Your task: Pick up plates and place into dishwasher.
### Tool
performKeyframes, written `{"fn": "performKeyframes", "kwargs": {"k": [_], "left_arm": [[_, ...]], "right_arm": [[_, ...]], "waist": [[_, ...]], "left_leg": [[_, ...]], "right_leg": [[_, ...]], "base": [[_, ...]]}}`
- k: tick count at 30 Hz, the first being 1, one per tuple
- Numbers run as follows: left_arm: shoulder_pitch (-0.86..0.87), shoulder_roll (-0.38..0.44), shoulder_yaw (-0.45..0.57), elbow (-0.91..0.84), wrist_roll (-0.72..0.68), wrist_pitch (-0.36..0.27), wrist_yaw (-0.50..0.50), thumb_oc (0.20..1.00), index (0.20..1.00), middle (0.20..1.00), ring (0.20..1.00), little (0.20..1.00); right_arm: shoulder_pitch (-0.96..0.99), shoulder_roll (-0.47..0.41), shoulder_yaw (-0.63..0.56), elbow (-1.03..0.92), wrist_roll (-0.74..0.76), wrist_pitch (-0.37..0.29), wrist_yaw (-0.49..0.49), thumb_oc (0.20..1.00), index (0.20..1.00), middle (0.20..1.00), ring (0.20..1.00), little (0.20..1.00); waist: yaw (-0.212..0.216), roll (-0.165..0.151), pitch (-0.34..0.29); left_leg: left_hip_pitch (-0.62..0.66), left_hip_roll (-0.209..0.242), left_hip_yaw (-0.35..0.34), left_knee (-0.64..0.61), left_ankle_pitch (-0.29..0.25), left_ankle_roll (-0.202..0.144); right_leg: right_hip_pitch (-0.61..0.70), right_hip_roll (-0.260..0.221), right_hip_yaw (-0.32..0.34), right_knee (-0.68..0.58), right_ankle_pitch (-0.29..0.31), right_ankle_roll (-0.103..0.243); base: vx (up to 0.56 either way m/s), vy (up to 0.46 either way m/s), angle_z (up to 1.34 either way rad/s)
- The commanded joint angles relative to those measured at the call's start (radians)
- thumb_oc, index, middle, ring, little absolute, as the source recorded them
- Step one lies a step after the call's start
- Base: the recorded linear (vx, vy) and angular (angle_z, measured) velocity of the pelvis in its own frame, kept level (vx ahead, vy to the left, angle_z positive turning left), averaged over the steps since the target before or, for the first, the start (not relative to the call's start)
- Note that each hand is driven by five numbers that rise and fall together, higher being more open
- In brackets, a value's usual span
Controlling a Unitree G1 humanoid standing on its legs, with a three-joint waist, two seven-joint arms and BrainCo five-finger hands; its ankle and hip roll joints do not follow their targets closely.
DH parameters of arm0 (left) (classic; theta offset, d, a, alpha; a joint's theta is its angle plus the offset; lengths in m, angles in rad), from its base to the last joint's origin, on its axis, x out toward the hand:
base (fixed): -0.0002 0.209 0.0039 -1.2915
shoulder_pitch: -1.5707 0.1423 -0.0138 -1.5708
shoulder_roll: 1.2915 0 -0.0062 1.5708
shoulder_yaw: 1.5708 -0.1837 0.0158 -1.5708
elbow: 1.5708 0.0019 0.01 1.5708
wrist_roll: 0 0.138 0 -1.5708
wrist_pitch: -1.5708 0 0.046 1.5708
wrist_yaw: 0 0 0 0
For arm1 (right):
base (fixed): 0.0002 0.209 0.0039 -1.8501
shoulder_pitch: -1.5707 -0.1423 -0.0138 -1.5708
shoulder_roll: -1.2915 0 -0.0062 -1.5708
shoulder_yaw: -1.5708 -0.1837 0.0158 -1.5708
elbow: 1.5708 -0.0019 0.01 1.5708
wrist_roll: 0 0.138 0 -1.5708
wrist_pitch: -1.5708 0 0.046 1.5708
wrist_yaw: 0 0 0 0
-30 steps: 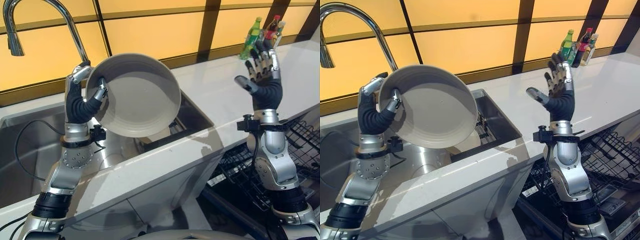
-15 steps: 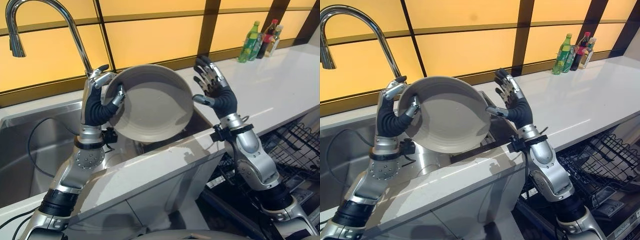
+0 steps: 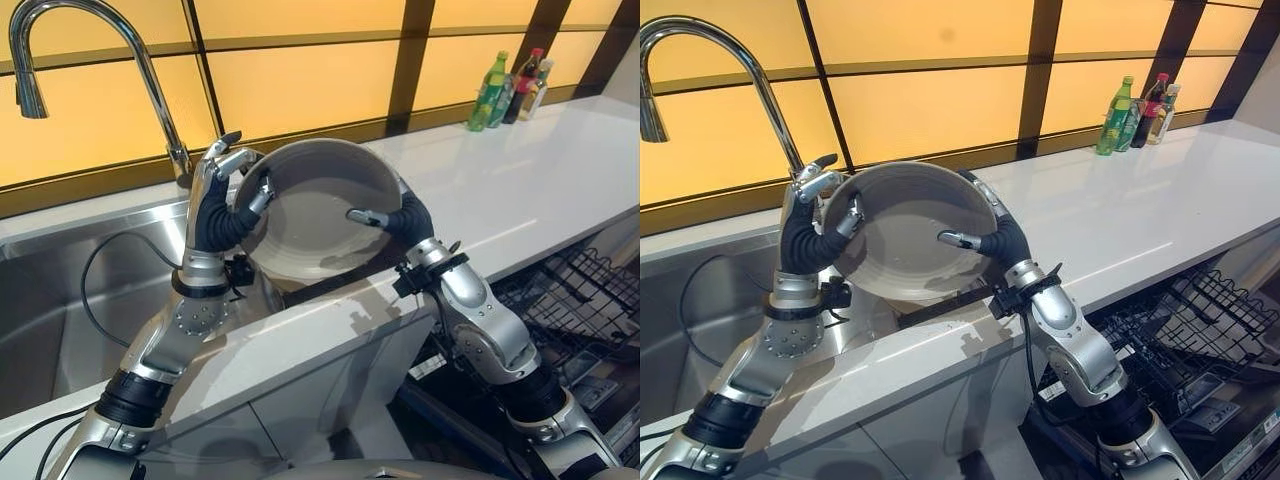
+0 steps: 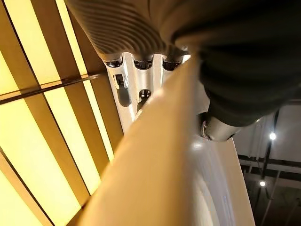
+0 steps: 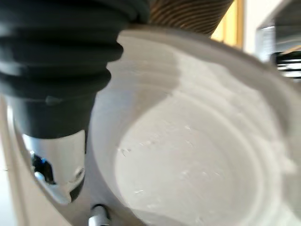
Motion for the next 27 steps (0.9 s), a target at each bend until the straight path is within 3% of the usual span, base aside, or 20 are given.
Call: {"fn": "performKeyframes", "kwargs": {"k": [1, 5, 11, 12, 13, 14, 15, 27], "left_arm": [[-0.132, -0.006, -0.011, 0.029, -0.021, -0.016, 0.031, 0.2, 0.2, 0.2, 0.2, 0.2], [-0.123, 0.011, -0.002, 0.026, -0.039, -0.022, 0.016, 0.2, 0.2, 0.2, 0.2, 0.2], [-0.127, 0.003, -0.006, 0.049, -0.042, -0.044, 0.015, 0.2, 0.2, 0.2, 0.2, 0.2], [-0.128, 0.0, -0.007, 0.052, -0.041, -0.047, 0.013, 0.2, 0.2, 0.2, 0.2, 0.2], [-0.128, -0.005, -0.008, 0.053, -0.037, -0.047, 0.011, 0.2, 0.2, 0.2, 0.2, 0.2], [-0.127, -0.007, -0.008, 0.051, -0.036, -0.045, 0.009, 0.2, 0.2, 0.2, 0.2, 0.2], [-0.128, -0.012, -0.008, 0.052, -0.033, -0.043, 0.007, 0.2, 0.2, 0.2, 0.2, 0.2], [-0.12, -0.022, -0.001, 0.052, -0.037, -0.046, 0.004, 0.2, 0.2, 0.2, 0.2, 0.2]], "right_arm": [[-0.077, -0.001, 0.057, -0.015, 0.049, 0.075, 0.124, 1.0, 1.0, 1.0, 1.0, 1.0], [-0.071, -0.044, 0.07, -0.006, 0.105, 0.058, 0.192, 1.0, 1.0, 1.0, 1.0, 1.0], [-0.102, -0.02, 0.08, 0.012, 0.145, 0.04, 0.228, 1.0, 1.0, 1.0, 1.0, 1.0], [-0.106, -0.011, 0.081, 0.011, 0.153, 0.033, 0.235, 0.95, 0.95, 0.95, 0.95, 0.95], [-0.106, -0.003, 0.082, 0.007, 0.158, 0.03, 0.237, 0.715, 0.715, 0.715, 0.715, 0.715], [-0.106, 0.001, 0.081, 0.002, 0.161, 0.029, 0.236, 0.567, 0.567, 0.567, 0.567, 0.567], [-0.106, 0.009, 0.083, -0.001, 0.163, 0.021, 0.231, 0.2, 0.2, 0.2, 0.2, 0.2], [-0.086, 0.051, 0.049, -0.012, 0.159, -0.045, 0.172, 0.2, 0.2, 0.2, 0.2, 0.2]], "waist": [[0.011, -0.016, -0.017], [0.017, -0.026, -0.018], [0.026, -0.029, -0.018], [0.028, -0.028, -0.019], [0.029, -0.028, -0.019], [0.03, -0.028, -0.019], [0.03, -0.028, -0.019], [0.026, -0.02, -0.02]], "left_leg": [[0.036, 0.04, 0.02, 0.002, -0.061, -0.008], [0.037, 0.042, 0.017, 0.002, -0.059, -0.009], [0.034, 0.04, 0.007, 0.002, -0.057, -0.009], [0.034, 0.039, 0.006, 0.002, -0.057, -0.009], [0.034, 0.038, 0.005, 0.002, -0.058, -0.009], [0.033, 0.037, 0.004, 0.002, -0.058, -0.008], [0.034, 0.037, 0.004, 0.002, -0.059, -0.008], [0.034, 0.033, 0.01, 0.002, -0.063, -0.004]], "right_leg": [[-0.045, -0.021, -0.069, 0.009, 0.052, 0.018], [-0.042, -0.02, -0.078, 0.009, 0.052, 0.018], [-0.04, -0.018, -0.079, 0.007, 0.054, 0.016], [-0.04, -0.019, -0.079, 0.006, 0.054, 0.016], [-0.04, -0.019, -0.078, 0.006, 0.054, 0.016], [-0.04, -0.019, -0.077, 0.005, 0.054, 0.016], [-0.04, -0.02, -0.076, 0.005, 0.055, 0.017], [-0.044, -0.028, -0.074, 0.003, 0.06, 0.024]], "base": [[0.0, 0.0, 0.0], [0.0, -0.013, 0.02], [0.01, -0.007, 0.04], [0.01, -0.002, 0.04], [0.01, -0.002, 0.04], [0.01, -0.003, 0.04], [0.01, -0.001, 0.04], [0.0, 0.0, 0.0]]}}
